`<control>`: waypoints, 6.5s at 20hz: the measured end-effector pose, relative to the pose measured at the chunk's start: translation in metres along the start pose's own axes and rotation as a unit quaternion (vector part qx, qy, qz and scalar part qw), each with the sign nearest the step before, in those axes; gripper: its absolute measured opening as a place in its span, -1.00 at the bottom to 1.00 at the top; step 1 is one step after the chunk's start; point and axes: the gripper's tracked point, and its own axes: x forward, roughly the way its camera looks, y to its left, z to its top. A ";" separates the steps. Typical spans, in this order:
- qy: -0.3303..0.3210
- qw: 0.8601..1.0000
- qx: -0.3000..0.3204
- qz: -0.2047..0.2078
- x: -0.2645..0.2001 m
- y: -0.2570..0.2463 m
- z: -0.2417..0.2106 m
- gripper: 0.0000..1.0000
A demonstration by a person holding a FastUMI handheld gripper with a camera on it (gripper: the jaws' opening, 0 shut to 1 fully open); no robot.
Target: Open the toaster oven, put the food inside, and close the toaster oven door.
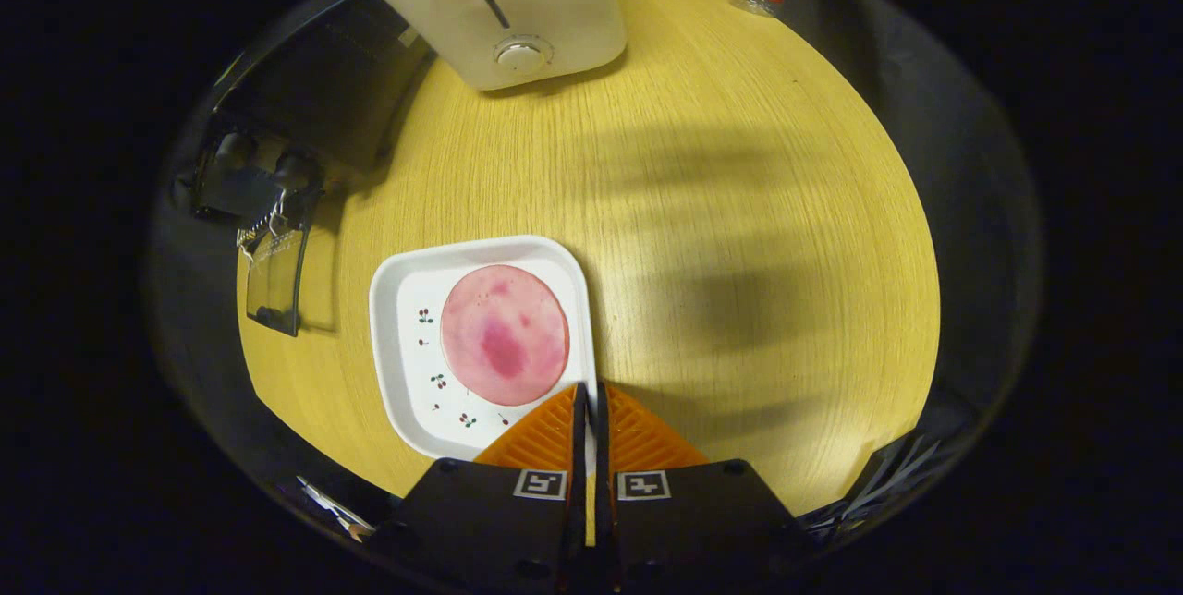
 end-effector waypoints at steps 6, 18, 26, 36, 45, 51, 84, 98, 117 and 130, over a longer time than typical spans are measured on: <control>0.005 0.998 0.040 0.051 -0.003 0.002 -0.006 -0.96; -0.099 0.936 0.287 0.180 -0.054 0.021 -0.033 -0.97; -0.133 0.913 0.320 0.214 -0.090 0.088 -0.095 -0.97; -0.110 0.925 0.263 0.252 -0.101 0.229 -0.112 -0.97; -0.083 0.936 0.208 0.272 -0.075 0.318 -0.073 -0.97; -0.087 0.927 0.252 0.264 -0.037 0.333 -0.018 -0.97; -0.268 0.846 0.400 0.229 0.018 0.360 0.150 -0.83; -0.264 0.919 0.199 0.214 -0.028 0.378 0.074 0.96; -0.172 0.981 -0.086 -0.034 0.029 0.347 -0.039 0.97; -0.129 0.986 -0.068 -0.079 0.084 0.339 -0.028 0.98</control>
